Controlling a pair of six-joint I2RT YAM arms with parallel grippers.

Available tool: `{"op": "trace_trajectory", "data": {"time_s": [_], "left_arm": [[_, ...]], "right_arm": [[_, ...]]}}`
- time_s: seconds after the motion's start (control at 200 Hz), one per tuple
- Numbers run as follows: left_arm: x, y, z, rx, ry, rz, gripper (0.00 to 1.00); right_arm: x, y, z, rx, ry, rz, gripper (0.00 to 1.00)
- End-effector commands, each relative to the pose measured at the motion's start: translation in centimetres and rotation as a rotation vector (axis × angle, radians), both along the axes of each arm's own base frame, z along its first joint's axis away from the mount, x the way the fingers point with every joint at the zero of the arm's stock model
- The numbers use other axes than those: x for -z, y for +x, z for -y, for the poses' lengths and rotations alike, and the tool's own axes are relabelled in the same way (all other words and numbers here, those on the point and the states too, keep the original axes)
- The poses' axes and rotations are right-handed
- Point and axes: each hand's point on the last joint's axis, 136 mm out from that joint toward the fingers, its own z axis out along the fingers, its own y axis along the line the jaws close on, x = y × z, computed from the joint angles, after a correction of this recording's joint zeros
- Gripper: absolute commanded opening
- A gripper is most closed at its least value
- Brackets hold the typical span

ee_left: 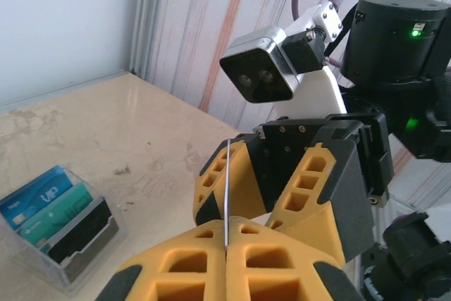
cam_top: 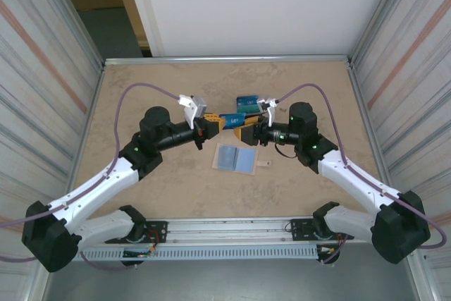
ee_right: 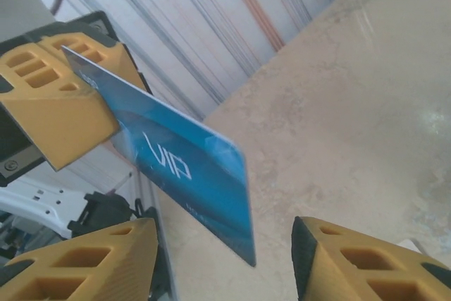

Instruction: Take the credit cards out of the card holder

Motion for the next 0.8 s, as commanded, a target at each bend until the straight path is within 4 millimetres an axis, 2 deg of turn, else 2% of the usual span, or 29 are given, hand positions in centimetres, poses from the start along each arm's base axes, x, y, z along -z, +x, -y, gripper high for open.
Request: {"op": "trace_trajectory", "data": {"time_s": [0.0, 0.155, 0.351, 0.451, 0.551, 0.651, 0.792], "left_arm": [[-1.0, -0.5, 0.4, 0.055, -0.067, -0.018, 0.0], [-0.5, -0.2, 0.3, 0.06, -0.081, -0.053, 0.0], [0.0, -0.3, 0.4, 0.076, -0.075, -0.075, 0.01], [0.1, -0.5, 0.6, 0.094, -0.053, -0.07, 0.19], [0.0, -0.6, 0.6, 0.107, 0.0, -0.043, 0.52], [-0.3, -0.3, 0.4, 0.097, 0.1, -0.014, 0.67], [-1.0, 0.6, 0.2, 0.072, 0.204, 0.002, 0.71]], "right_arm": [[-2.4, -0.4, -0.5, -0.035, 0.061, 0.062, 0.48], [-3.3, -0.9, -0.5, -0.053, 0.077, 0.097, 0.18], [-3.3, -1.6, 0.0, -0.058, 0.069, 0.122, 0.0], [-3.1, -1.8, 0.2, -0.044, 0.04, 0.127, 0.0], [-2.7, -1.9, 0.5, -0.027, -0.006, 0.128, 0.0], [-2.0, -2.0, 0.8, -0.025, -0.054, 0.114, 0.0], [-1.4, -2.4, 1.0, -0.04, -0.104, 0.107, 0.0]]}}
